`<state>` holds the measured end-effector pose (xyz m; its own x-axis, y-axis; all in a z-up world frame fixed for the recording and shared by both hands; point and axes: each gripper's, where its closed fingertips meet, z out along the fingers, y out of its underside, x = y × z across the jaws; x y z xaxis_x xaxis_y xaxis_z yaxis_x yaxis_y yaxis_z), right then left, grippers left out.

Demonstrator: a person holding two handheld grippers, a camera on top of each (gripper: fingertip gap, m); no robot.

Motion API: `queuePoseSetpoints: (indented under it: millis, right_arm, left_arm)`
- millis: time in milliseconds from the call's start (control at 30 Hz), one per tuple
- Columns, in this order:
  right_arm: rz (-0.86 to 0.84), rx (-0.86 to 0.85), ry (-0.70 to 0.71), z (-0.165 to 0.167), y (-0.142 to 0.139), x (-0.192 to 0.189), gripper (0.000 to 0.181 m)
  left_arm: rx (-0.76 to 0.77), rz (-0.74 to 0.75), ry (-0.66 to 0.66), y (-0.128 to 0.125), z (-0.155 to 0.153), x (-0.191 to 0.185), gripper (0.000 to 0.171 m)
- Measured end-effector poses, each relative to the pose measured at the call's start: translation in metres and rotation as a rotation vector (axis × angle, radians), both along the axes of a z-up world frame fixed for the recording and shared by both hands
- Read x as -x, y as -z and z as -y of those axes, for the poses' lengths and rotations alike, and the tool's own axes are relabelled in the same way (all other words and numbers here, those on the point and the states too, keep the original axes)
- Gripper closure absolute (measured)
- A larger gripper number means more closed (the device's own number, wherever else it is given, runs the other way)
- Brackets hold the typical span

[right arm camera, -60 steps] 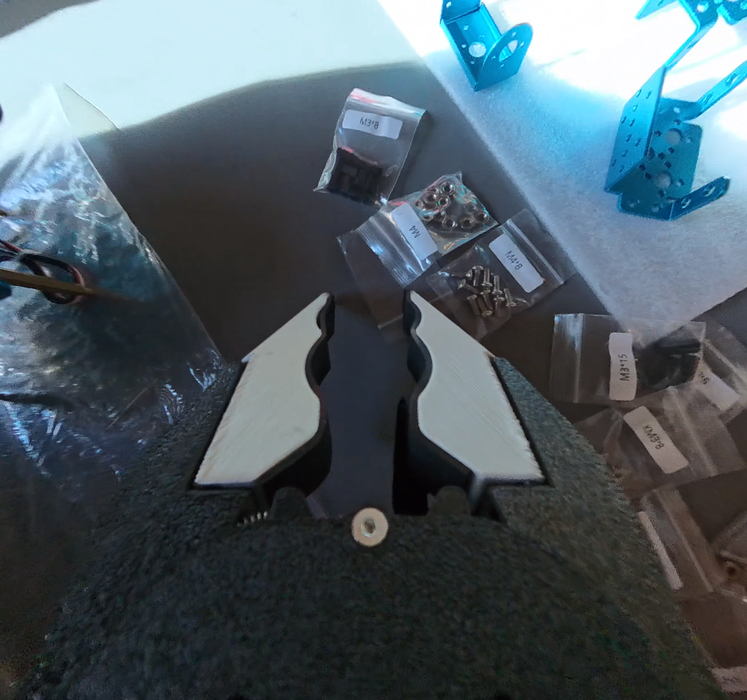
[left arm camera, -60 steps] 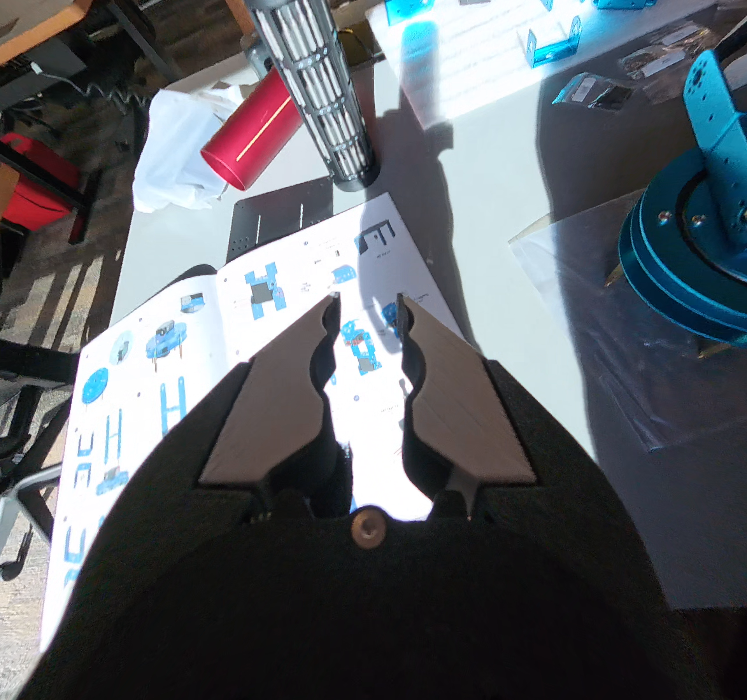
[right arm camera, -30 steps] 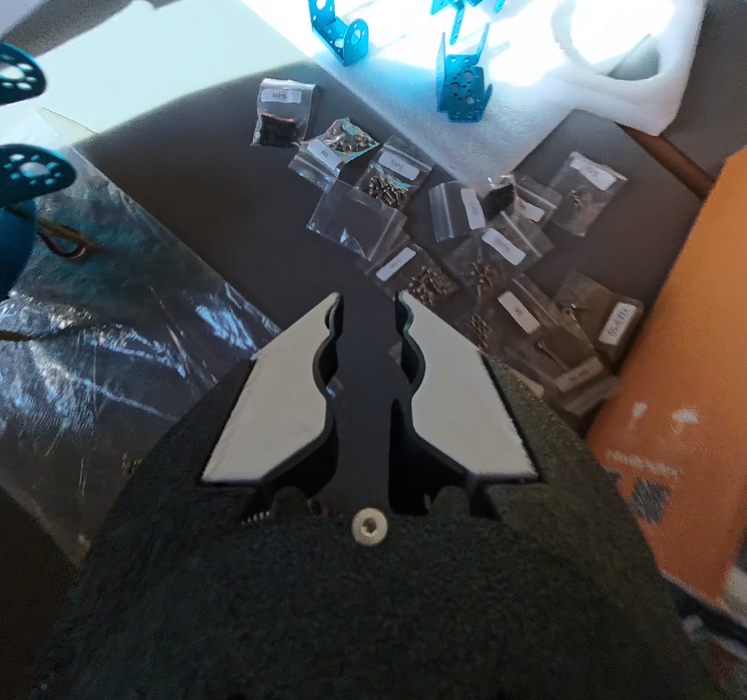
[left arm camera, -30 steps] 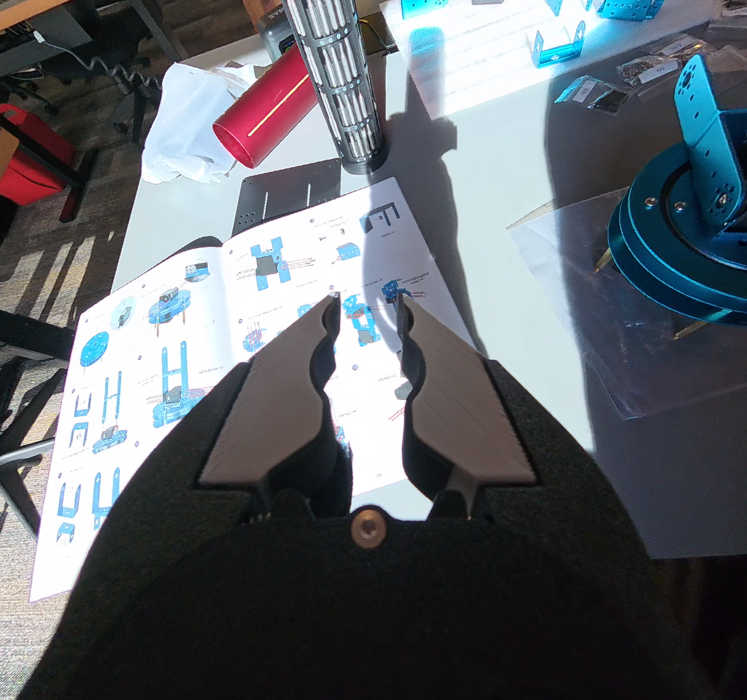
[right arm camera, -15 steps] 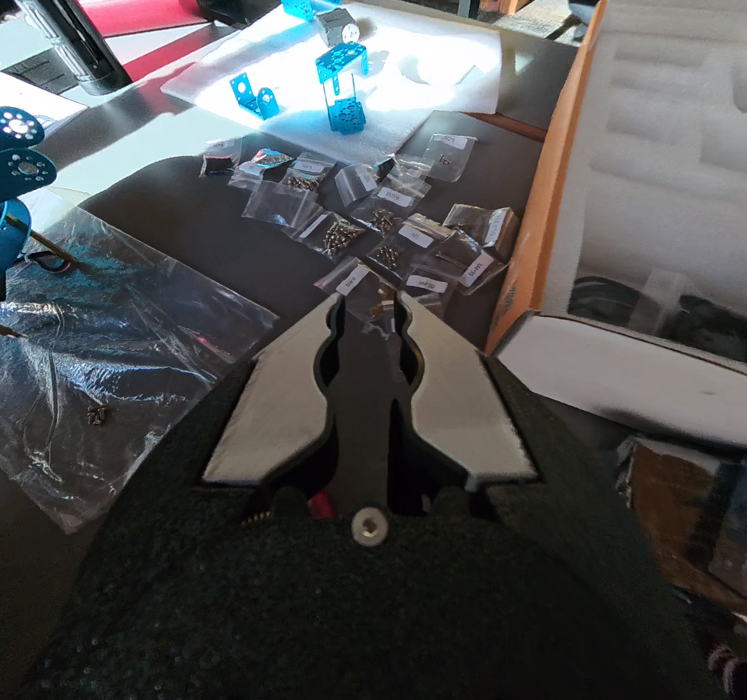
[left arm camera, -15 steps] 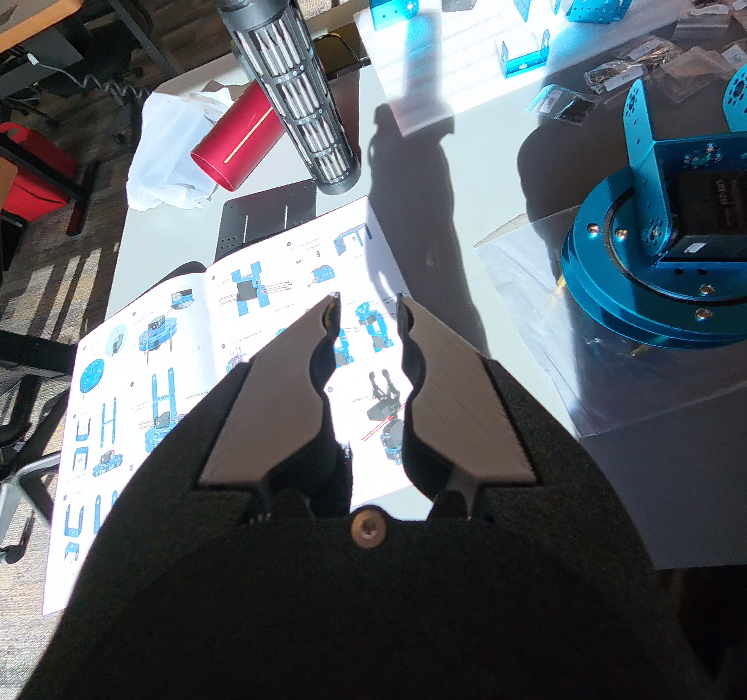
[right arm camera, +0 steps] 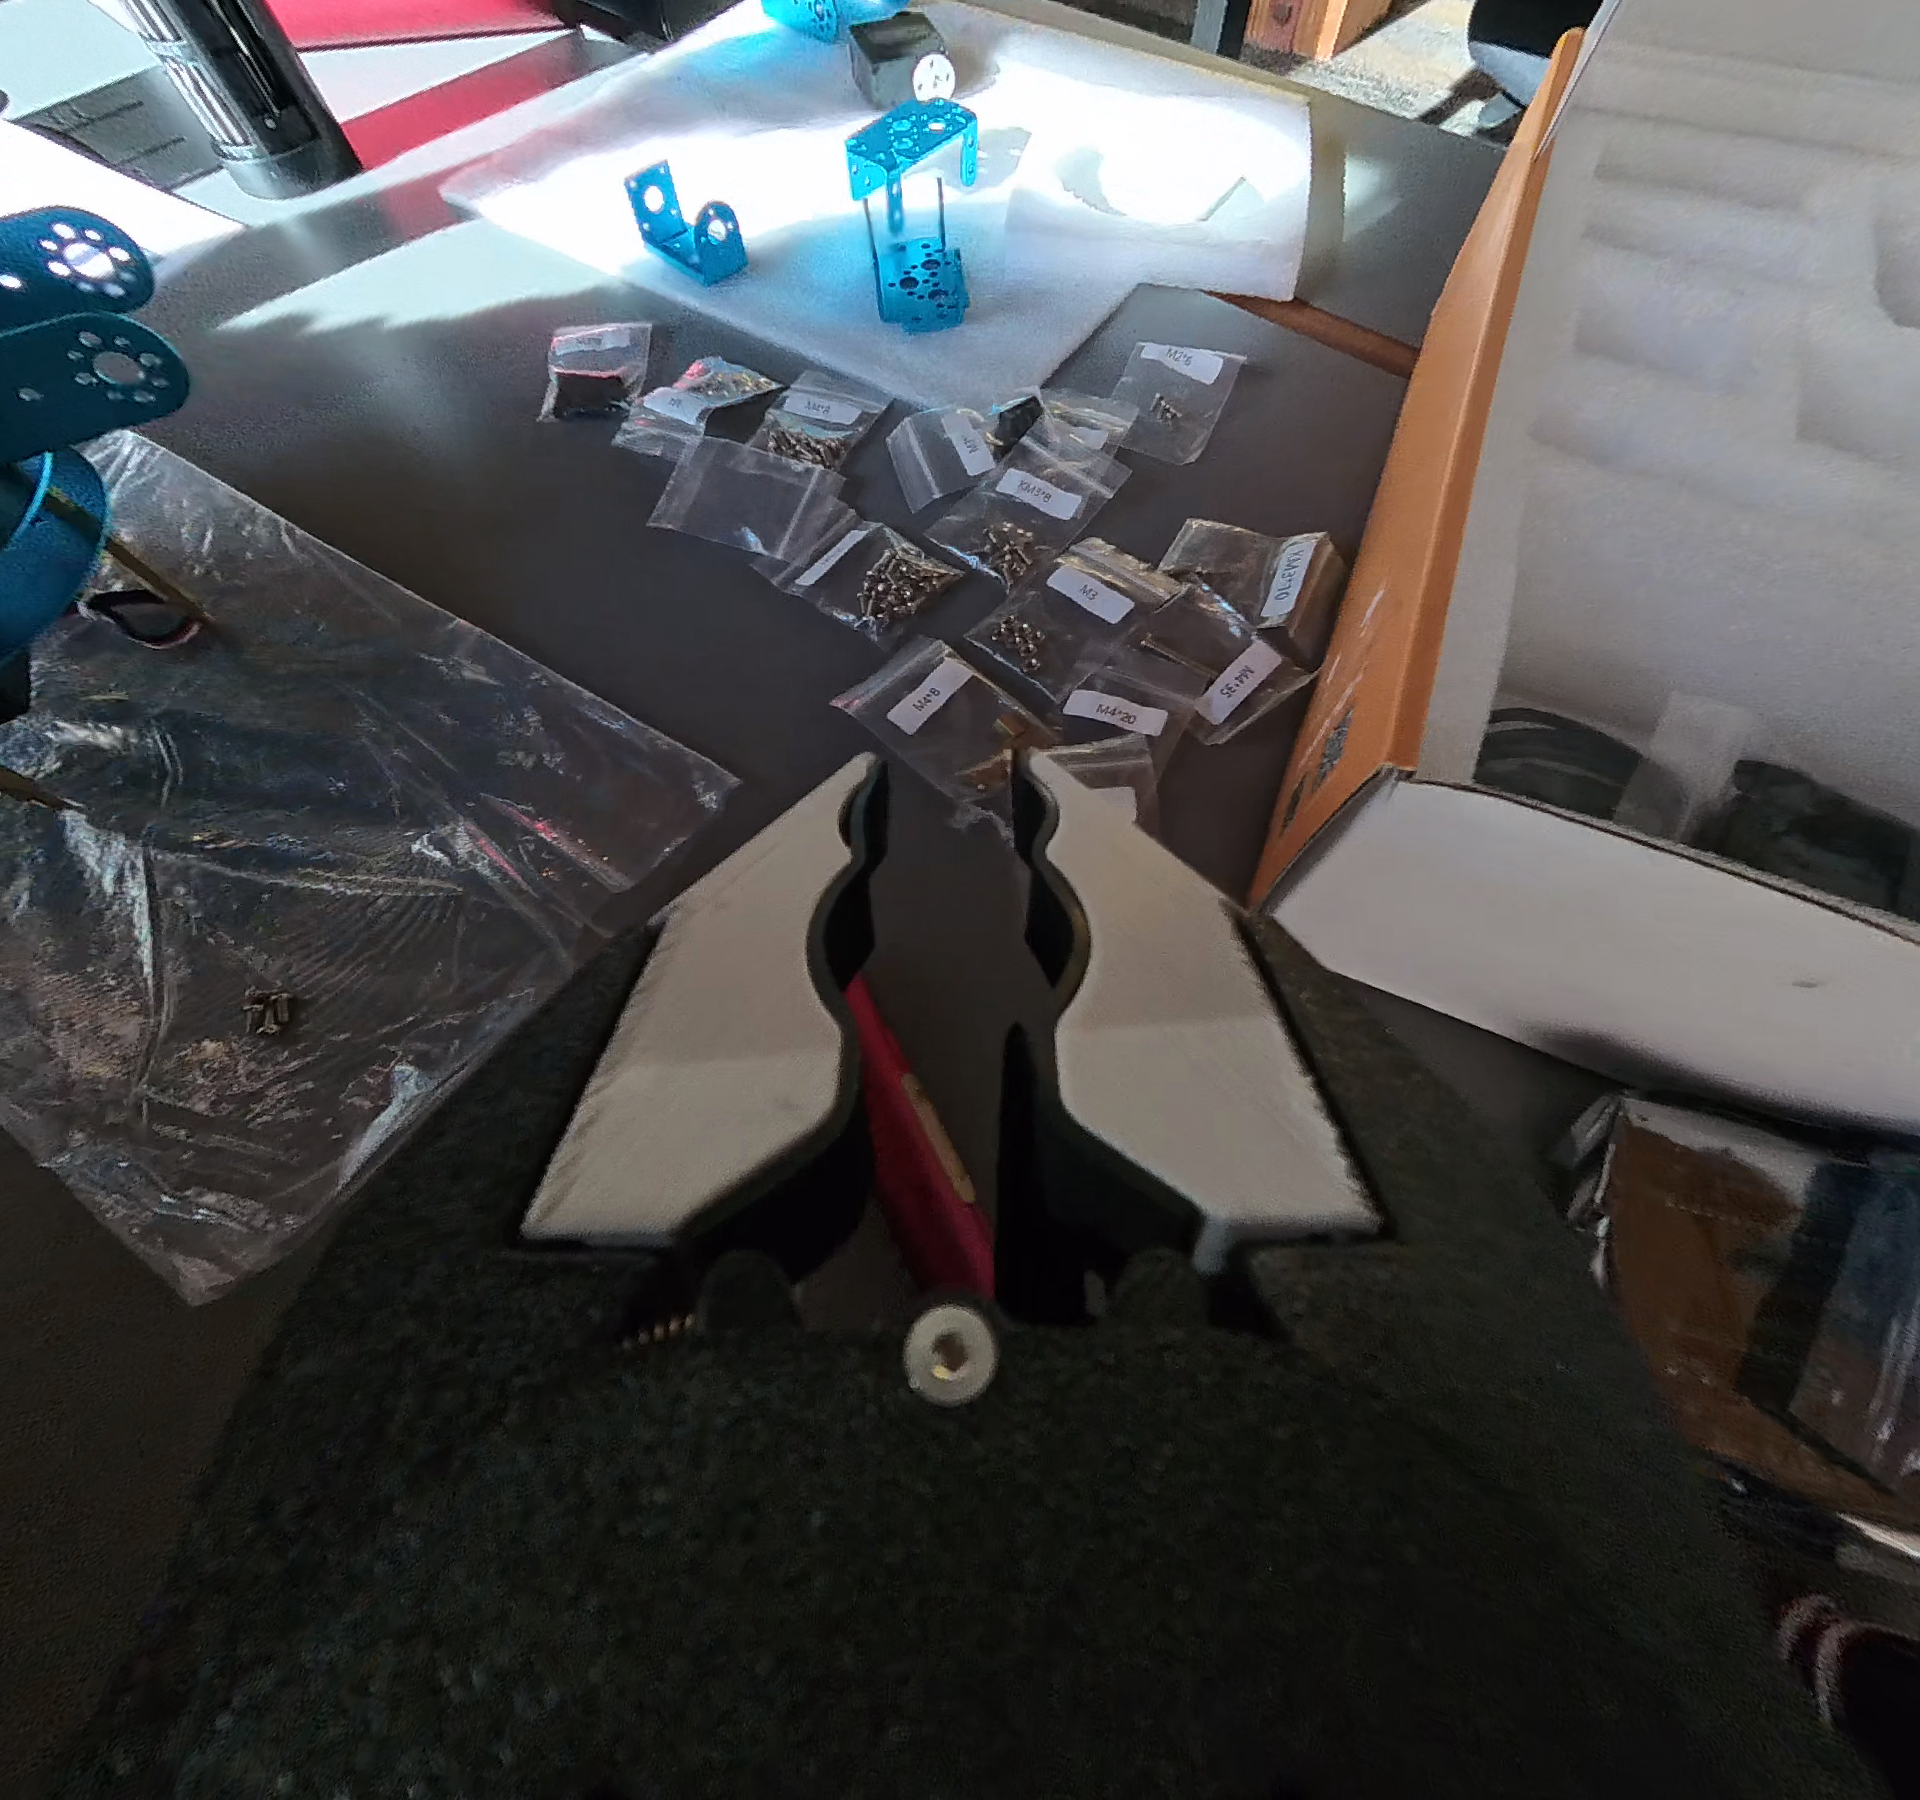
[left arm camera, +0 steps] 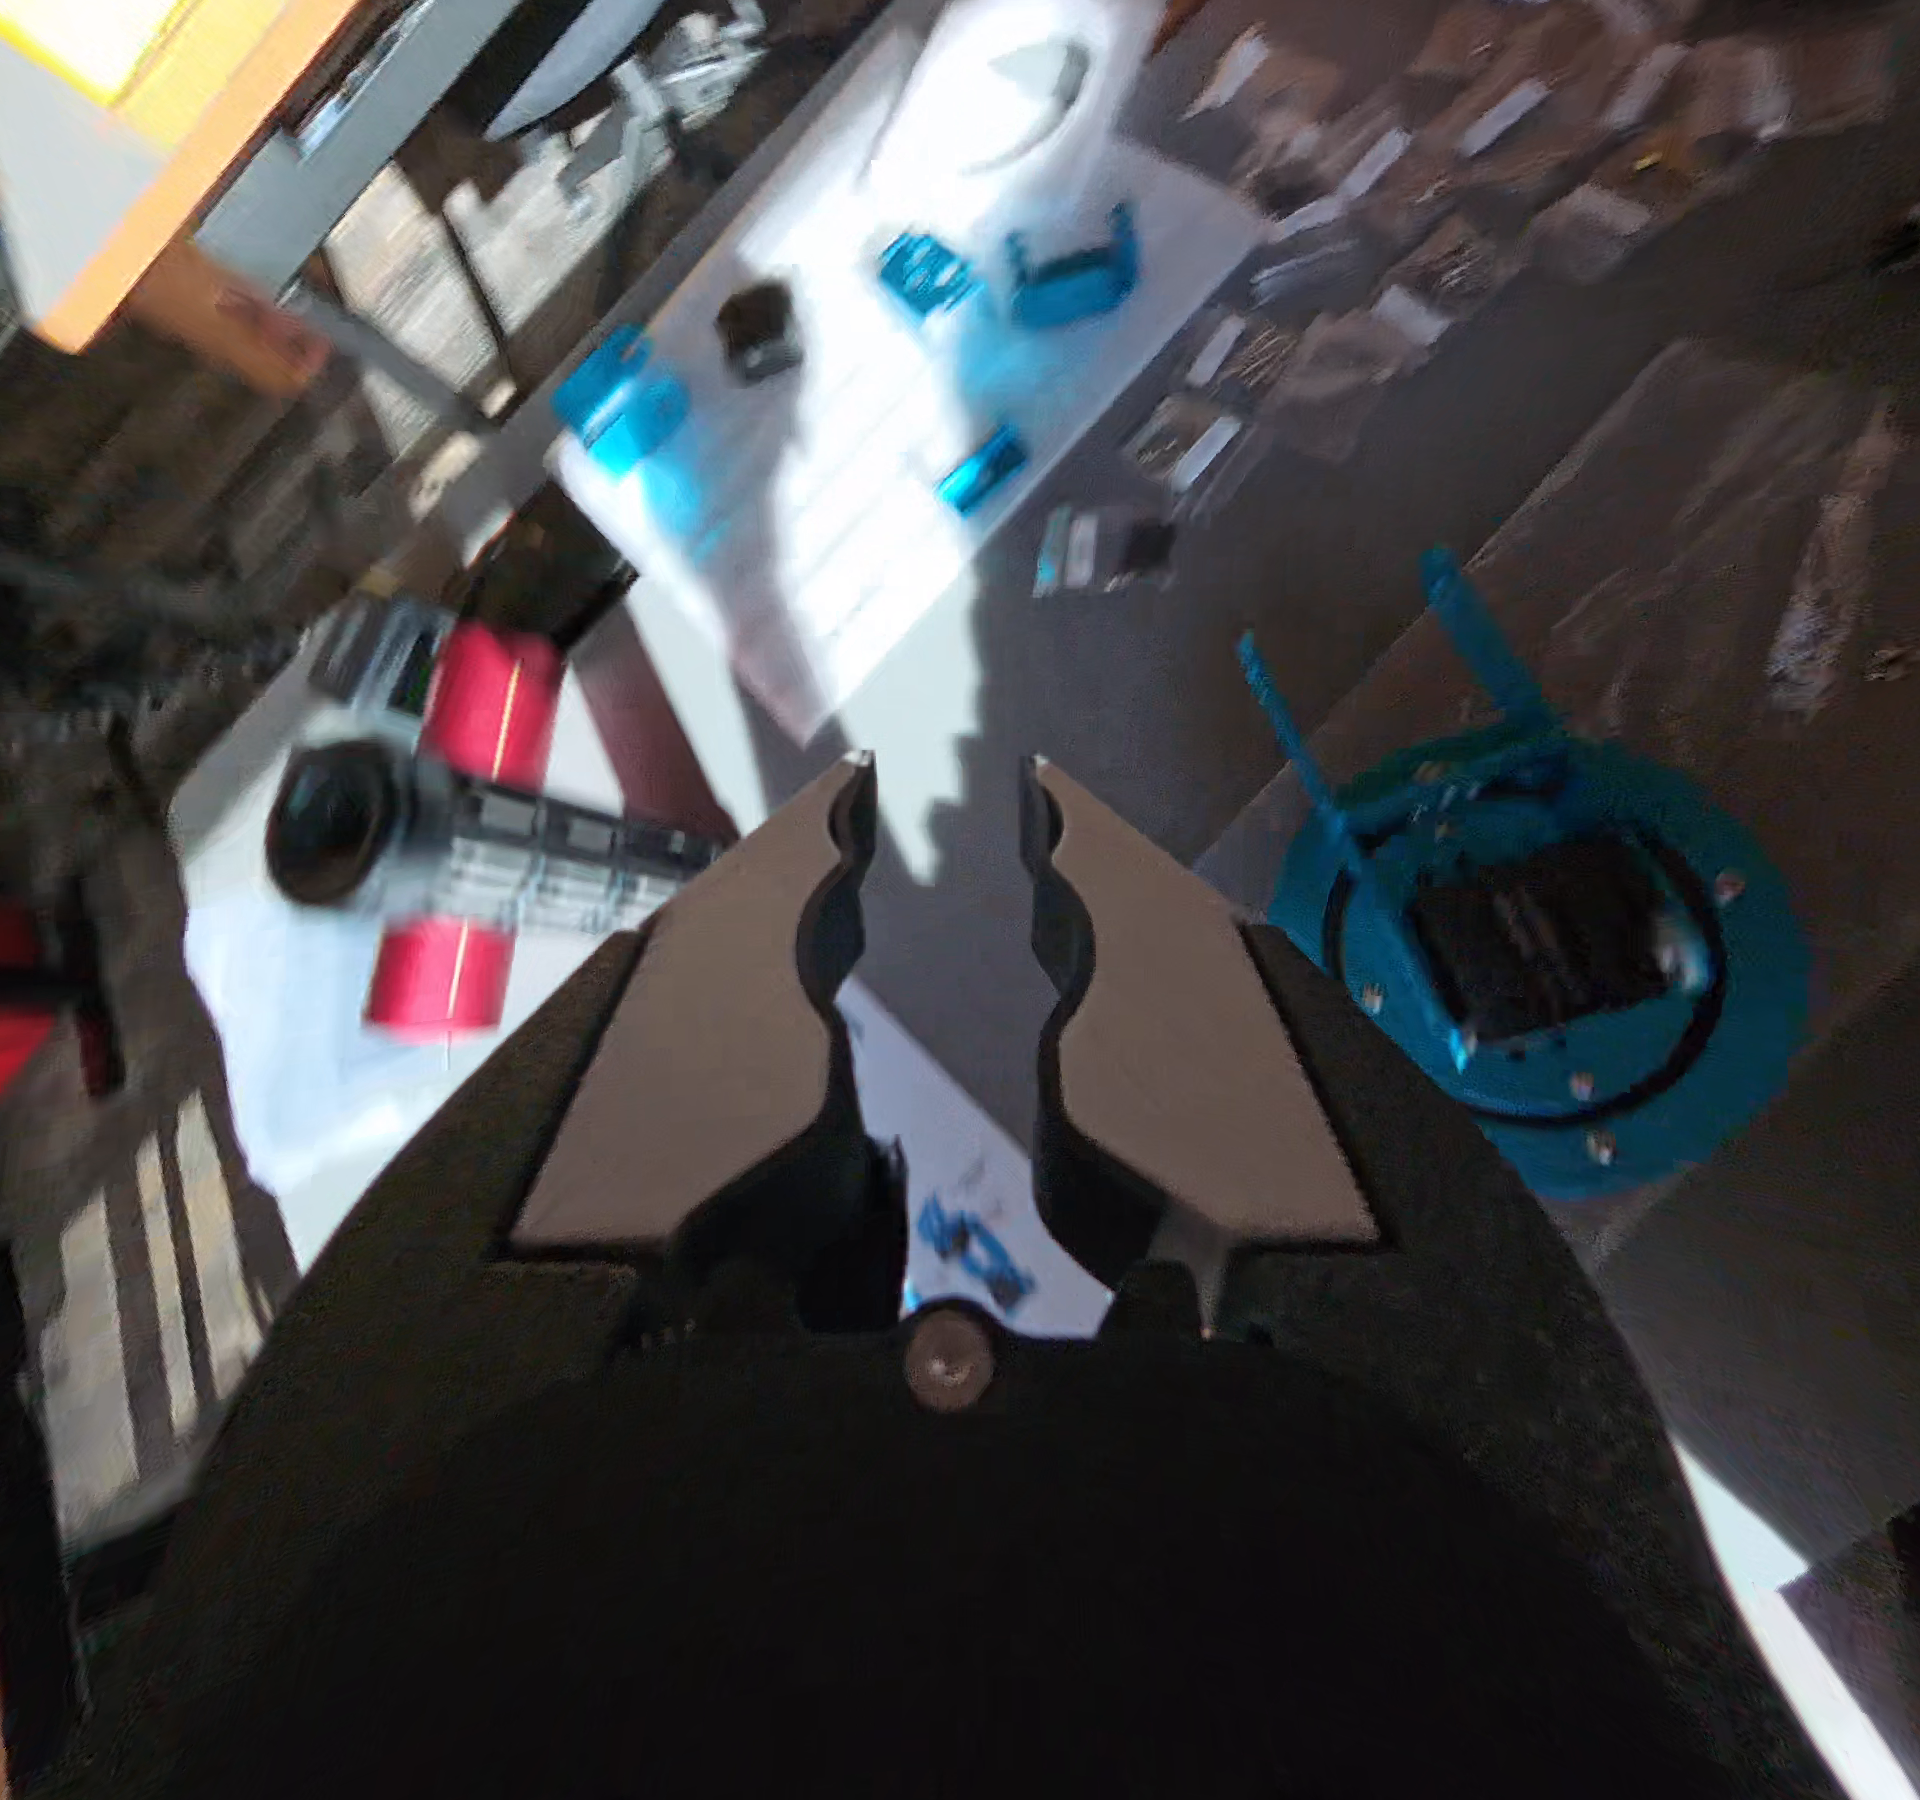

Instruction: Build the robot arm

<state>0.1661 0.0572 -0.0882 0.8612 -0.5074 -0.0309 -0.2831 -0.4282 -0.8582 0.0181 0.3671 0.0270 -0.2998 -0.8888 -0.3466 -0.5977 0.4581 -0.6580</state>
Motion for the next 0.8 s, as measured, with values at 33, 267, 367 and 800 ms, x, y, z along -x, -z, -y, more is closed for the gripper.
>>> queuePoseSetpoints:
  millis: [33,267,367,800]
  right_arm:
    - [-0.007,-0.006,-0.005,-0.001,0.001,0.001,0.159]
    - [-0.023,0.034,-0.029,-0.006,0.013,0.005,0.159]
    - [-0.009,0.031,-0.036,-0.007,0.009,0.007,0.159]
    - [-0.063,-0.043,-0.071,-0.005,-0.002,0.016,0.16]
  left_arm:
    - [-0.004,-0.026,0.083,-0.003,0.019,-0.027,0.145]
    - [0.019,-0.379,0.472,0.078,0.142,-0.212,0.145]
    - [-0.025,-0.519,0.474,0.129,0.164,-0.26,0.145]
    - [-0.036,-0.714,0.358,0.192,0.174,-0.284,0.136]
